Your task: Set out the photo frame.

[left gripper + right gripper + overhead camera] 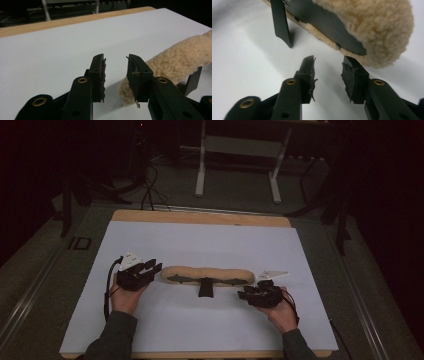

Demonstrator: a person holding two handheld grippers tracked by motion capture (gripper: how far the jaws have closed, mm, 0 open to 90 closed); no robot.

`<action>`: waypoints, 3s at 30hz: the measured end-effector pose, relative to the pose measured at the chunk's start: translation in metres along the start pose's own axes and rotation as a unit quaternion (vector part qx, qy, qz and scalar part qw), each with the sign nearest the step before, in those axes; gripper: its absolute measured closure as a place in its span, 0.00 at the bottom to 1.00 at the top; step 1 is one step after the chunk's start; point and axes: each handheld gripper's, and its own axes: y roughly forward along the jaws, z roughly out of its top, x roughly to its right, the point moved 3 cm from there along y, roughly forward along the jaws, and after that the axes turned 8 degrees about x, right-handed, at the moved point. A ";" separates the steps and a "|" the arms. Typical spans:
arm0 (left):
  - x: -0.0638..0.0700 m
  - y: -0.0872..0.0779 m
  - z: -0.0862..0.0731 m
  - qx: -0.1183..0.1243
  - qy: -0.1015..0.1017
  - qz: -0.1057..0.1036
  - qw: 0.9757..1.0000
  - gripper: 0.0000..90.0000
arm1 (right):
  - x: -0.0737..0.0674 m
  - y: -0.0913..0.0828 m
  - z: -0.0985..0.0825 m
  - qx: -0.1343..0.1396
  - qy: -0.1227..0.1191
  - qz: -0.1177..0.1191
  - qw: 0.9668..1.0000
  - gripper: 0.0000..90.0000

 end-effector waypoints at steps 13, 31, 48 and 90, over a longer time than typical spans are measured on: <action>0.002 0.012 -0.007 -0.019 0.013 -0.002 1.000 1.00 | -0.004 0.000 0.004 0.022 -0.013 -0.024 0.999 1.00; 0.005 0.017 -0.012 -0.027 0.018 -0.006 0.999 1.00 | -0.005 0.011 0.004 0.023 -0.009 -0.055 0.998 1.00; 0.008 0.013 -0.014 -0.027 0.028 -0.011 0.999 1.00 | 0.002 0.010 0.005 0.027 0.010 -0.077 0.997 1.00; 0.022 -0.006 -0.021 -0.036 0.044 -0.028 0.998 1.00 | -0.007 0.018 0.025 0.044 0.020 -0.079 0.996 1.00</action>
